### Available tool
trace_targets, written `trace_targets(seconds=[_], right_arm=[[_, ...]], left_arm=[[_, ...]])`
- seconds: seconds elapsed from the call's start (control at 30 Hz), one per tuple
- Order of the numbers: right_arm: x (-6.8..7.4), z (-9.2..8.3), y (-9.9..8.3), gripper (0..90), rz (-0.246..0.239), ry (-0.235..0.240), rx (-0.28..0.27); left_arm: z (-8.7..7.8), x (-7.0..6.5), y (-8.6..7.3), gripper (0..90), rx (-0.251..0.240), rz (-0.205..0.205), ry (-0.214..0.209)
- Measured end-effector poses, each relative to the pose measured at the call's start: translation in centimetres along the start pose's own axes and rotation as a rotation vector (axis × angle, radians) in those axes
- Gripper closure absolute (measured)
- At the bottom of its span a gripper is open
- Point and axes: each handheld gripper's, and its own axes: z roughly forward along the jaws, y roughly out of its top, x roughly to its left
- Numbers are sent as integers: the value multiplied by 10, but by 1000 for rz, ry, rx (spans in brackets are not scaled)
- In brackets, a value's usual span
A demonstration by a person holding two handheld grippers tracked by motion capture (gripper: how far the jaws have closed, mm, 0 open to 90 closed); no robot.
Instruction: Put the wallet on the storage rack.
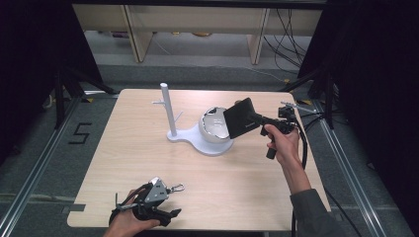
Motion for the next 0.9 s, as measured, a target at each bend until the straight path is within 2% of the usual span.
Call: trace_targets(seconds=[0.2, 0.23, 0.33, 0.37, 0.4, 0.47, 0.5, 0.53, 0.57, 0.6, 0.63, 0.67, 0.7, 0.77, 0.8, 0.83, 0.9], right_arm=[[-3, 14, 3, 804, 1, -25, 20], [-3, 16, 4, 804, 0, -35, 20], [-6, 25, 3, 805, 27, -34, 20], [-6, 25, 3, 805, 27, -34, 20], [-9, 34, 2, 804, 27, -53, 27], [-9, 36, 2, 804, 36, -51, 31], [-10, 43, 1, 804, 44, -50, 35], [-10, 43, 1, 804, 44, -50, 35], [-9, 45, 0, 804, 69, -53, 44], [-9, 54, -3, 804, 74, -58, 63], [-9, 54, -3, 804, 74, -58, 63], [-11, 57, -4, 804, 44, -57, 54], [-14, 62, -6, 803, 36, -57, 59], [-15, 69, -9, 803, 41, -63, 69], [-15, 71, -11, 803, 39, -63, 73], [-16, 76, -13, 803, 34, -63, 76], [-17, 83, -18, 802, 46, -68, 96]], left_arm=[[-1, -1, 1, 281, 5, -2, 0], [-1, -1, 1, 281, 4, 18, -1], [-1, -3, 1, 281, -14, -1, -8], [-1, -3, 1, 281, -14, -1, -8], [-1, -2, 1, 280, -2, 13, 0], [-2, -2, 1, 280, -4, 8, -4], [-1, -3, 0, 280, -14, -7, -4], [-1, -2, 0, 280, -7, 1, -4], [-1, -2, 0, 280, -4, 5, -3], [-1, -2, 0, 279, -1, 9, -8], [-1, -2, 0, 279, -2, 6, -9], [-1, -2, 0, 279, 3, 12, -6], [-1, -1, 0, 279, 10, 11, -3], [-1, -1, -1, 279, 5, 12, -10], [0, 1, -2, 279, 11, 14, 3], [0, 1, -3, 279, 8, -5, 2], [-1, 3, -3, 279, 14, 6, 8]])
